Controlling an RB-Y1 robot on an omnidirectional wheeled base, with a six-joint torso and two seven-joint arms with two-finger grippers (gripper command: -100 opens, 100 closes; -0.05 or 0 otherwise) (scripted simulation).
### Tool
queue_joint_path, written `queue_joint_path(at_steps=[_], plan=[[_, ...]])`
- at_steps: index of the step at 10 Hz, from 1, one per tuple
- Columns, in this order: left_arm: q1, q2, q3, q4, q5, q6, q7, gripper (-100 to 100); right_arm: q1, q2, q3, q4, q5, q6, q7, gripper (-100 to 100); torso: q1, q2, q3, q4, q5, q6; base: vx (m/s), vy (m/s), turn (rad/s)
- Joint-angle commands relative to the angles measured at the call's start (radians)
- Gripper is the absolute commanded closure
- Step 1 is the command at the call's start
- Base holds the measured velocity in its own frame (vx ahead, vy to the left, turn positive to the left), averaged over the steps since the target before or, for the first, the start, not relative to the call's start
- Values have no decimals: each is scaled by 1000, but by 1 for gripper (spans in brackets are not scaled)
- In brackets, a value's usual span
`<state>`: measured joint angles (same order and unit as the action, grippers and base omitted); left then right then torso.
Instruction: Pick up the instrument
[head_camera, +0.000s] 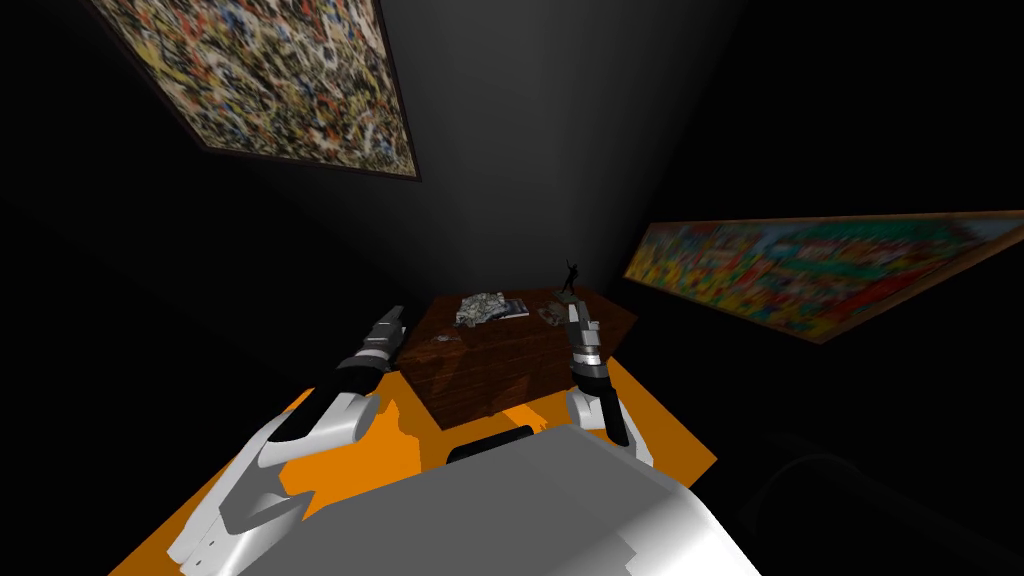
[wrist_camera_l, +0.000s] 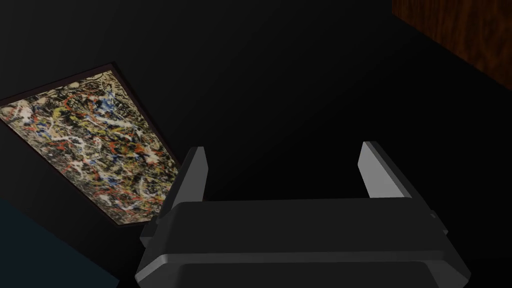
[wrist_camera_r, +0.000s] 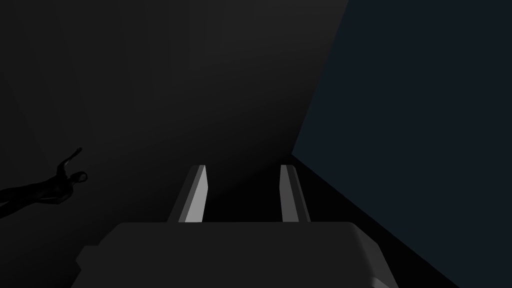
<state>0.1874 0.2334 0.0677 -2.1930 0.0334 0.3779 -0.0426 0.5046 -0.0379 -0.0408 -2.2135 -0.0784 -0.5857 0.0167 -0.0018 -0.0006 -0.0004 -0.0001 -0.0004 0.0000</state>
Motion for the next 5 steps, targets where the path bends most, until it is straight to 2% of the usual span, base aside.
queue_joint_path(at_steps=[1, 2, 3, 5], plan=[[-10, 1, 2, 9, 0, 50, -9, -100, 0, 0, 0, 0, 0, 0, 0, 0, 0, 0, 0, 0, 0, 0, 8, -32, -44], [-10, 1, 2, 9, 0, 65, -9, -100, 0, 0, 0, 0, 0, 0, 0, 0, 0, 0, 0, 0, 0, 0, 3, -15, 0], [-33, 10, 11, 24, 4, 102, -23, -100, 0, 0, 0, 0, 0, 0, 0, 0, 1, 0, 0, 0, 0, 0, 7, -30, -62], [-33, 10, 11, 24, 4, 143, -23, -100, 0, 0, 0, 0, 0, 0, 0, 0, 0, 0, 0, 0, 0, 0, 8, -20, -15]])
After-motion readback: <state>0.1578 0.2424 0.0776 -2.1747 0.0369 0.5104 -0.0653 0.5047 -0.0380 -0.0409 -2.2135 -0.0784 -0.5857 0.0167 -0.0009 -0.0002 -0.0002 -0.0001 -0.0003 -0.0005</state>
